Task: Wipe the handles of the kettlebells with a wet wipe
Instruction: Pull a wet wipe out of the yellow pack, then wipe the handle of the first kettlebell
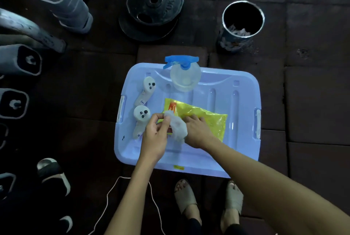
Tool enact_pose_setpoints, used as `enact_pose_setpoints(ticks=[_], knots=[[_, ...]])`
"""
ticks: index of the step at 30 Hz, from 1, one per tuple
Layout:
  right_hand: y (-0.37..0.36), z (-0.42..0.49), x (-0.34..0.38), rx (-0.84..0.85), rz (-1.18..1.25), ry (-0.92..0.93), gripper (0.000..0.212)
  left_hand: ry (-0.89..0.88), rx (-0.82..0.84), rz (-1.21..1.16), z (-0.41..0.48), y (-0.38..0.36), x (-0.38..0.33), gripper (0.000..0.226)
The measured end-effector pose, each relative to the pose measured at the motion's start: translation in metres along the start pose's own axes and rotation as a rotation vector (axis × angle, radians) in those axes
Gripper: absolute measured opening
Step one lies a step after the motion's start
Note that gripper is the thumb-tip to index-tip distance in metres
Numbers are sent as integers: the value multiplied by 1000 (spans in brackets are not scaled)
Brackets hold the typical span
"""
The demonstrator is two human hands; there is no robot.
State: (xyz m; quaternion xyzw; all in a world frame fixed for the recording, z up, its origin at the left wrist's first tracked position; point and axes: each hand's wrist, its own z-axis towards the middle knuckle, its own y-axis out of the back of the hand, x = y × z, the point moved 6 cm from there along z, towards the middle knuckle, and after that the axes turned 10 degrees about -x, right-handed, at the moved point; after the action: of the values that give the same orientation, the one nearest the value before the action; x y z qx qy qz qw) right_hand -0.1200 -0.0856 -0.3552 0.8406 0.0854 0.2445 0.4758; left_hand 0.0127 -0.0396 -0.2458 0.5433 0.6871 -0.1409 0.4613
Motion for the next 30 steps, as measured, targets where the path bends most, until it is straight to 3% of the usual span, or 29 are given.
enact_pose_setpoints(ticks=[2,4,6,11,15,19,22,25,30], knots=[[29,-18,-13,18,599,-236,38,15,20,-15,-8,-8,-14,15],[68,-56,-32,45,1251,-437,49,26,44,-38,-24,-26,-39,13],[100,-97,-47,116,1629,-468,45,51,90,-76,-45,-53,-67,13],[148,-173,-115,-15,1665,-419,25,-43,183,106,-105,-142,-130,16],[188,-227,-213,-199,1796,-465,8,-233,231,376,-163,-246,-191,36],[242,-298,-340,-385,2013,-480,6,-306,117,420,-208,-355,-238,22],[290,-364,-444,-485,1996,-493,11,-346,89,399,-233,-453,-262,19],[326,-424,-549,-592,1898,-570,9,-388,218,513,-258,-564,-274,9],[362,-477,-703,-754,1869,-787,8,-424,447,720,-287,-741,-292,11]])
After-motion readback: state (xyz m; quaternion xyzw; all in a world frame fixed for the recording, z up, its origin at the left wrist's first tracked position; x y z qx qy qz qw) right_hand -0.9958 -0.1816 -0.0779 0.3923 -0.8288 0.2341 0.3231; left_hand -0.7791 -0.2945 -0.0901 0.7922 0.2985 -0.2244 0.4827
